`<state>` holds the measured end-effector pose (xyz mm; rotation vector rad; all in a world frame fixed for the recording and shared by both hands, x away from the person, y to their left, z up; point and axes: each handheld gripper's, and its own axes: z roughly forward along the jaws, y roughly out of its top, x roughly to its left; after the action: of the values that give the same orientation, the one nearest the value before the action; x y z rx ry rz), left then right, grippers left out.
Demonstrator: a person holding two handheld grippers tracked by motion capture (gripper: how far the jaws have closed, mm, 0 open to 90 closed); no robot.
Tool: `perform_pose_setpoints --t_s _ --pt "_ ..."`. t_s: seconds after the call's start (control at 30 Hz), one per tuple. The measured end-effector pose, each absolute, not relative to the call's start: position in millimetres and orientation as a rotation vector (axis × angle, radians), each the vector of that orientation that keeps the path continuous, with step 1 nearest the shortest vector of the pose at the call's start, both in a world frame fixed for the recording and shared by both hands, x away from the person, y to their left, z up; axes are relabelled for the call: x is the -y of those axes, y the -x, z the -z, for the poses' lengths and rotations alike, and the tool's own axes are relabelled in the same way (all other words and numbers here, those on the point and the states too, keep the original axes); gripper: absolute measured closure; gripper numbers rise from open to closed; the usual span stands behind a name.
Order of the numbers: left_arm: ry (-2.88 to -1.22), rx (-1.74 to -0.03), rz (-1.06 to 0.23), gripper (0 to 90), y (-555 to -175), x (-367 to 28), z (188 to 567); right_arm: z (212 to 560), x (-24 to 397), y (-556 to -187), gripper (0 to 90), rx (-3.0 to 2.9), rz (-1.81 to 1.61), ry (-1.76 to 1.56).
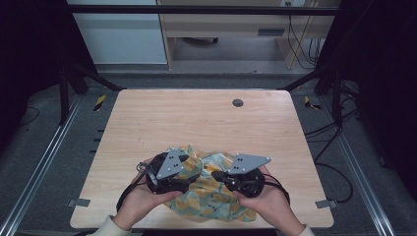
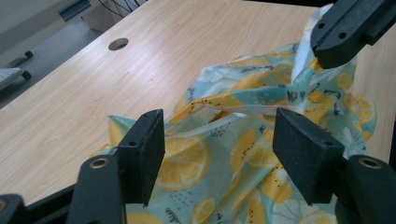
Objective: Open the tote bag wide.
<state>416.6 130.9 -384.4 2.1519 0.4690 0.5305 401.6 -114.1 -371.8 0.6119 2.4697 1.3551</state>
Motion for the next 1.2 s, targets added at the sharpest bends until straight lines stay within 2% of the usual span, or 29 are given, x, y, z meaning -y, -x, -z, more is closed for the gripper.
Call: perform_pose_setpoints --t_s 0.13,0.43,0.67,0.83,1.2 --pt "-2.161 -0.469 -0.514 29.7 -418.4 -128.2 388.3 372.7 114.8 -402.4 90.0 -2.475 -1.357 -0.621" --pt "-2.079 -0.568 -0.530 31.5 -423.5 -141.6 377.4 388.5 116.1 -396.5 90.0 -2.516 -1.337 -0.629" --pt "-2.079 -0.624 -0.546 30.2 -431.5 -131.6 380.4 402.8 109.5 -388.3 90.0 -2.564 -1.314 -0.615" --pt "-2.110 -0.645 -0.536 26.9 -431.6 -118.7 396.3 419.3 103.8 -384.3 90.0 -2.606 -1.255 -0.605" --pt "-2.147 -0.699 -0.480 24.8 -421.7 -124.5 435.7 448.1 99.7 -388.9 90.0 -2.654 -1.191 -0.639"
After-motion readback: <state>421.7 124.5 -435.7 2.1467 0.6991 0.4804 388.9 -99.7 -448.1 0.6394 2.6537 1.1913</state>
